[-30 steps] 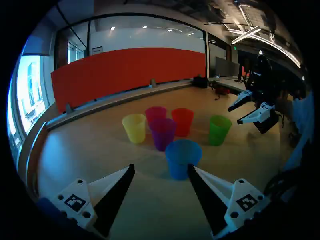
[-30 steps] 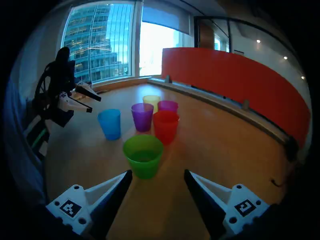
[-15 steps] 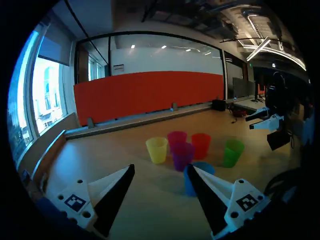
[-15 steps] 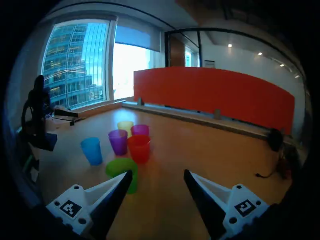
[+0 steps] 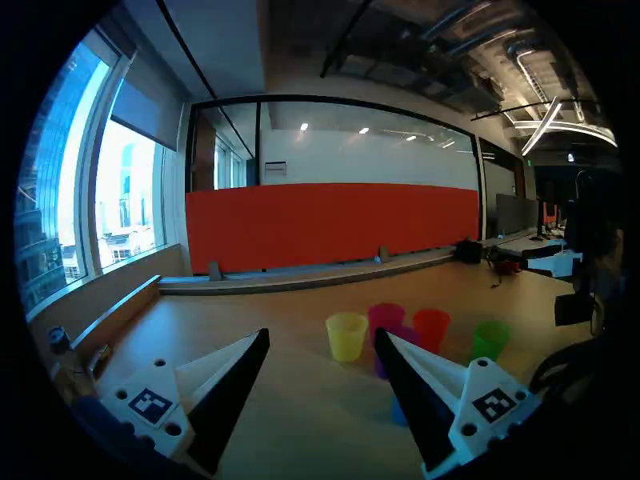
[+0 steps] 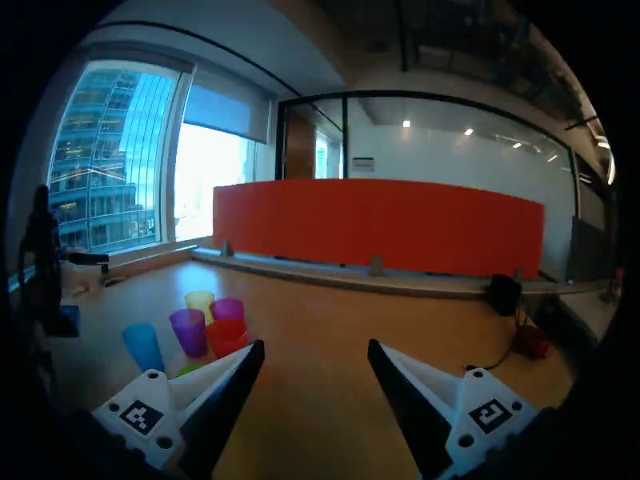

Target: Pour water

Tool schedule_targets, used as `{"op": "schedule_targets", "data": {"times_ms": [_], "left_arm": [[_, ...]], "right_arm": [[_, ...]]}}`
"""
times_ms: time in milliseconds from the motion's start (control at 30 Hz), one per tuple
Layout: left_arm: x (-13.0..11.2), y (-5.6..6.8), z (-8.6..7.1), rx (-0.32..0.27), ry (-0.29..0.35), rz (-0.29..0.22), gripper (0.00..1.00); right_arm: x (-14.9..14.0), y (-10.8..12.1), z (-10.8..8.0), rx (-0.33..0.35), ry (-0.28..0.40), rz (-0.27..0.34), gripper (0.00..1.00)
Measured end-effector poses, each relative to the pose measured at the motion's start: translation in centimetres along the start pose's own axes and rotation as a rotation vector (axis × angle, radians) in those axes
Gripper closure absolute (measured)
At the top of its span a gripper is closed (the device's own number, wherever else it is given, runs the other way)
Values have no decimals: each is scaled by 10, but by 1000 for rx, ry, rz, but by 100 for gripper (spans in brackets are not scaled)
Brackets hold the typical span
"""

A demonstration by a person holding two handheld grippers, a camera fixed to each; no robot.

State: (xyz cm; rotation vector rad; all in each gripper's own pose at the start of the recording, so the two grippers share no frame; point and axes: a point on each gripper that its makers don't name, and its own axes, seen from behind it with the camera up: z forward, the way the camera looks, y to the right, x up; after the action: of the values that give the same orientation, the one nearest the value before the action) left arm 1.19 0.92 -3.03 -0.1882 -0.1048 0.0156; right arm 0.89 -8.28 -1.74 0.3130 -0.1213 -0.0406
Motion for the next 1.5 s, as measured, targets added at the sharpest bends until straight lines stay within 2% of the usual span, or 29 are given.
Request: {"op": "schedule_targets", "data": {"times_ms": [167,367,567,867,1067,1267,1500], "left_arm": [[9,-6,1,29,43,-34,3],[19,-14,2,62,80,-40,3],[25,-24,4,111,106,-40,3],[15,-29,8,163,106,-16,3],[1,-31,10,198,100,12,2],[-2,-34,10,226,111,32,3],[-5,-31,13,239,126,30,3]], "right_arm": [[20,20,-1,-97,65,19,0],[41,41,-7,-198,145,45,0],[37,54,-10,-262,165,52,0],[40,61,-18,-318,200,55,0],[31,64,-28,-340,189,57,0],[25,67,-37,-356,185,63,0],[25,67,-36,-362,177,70,0]]}}
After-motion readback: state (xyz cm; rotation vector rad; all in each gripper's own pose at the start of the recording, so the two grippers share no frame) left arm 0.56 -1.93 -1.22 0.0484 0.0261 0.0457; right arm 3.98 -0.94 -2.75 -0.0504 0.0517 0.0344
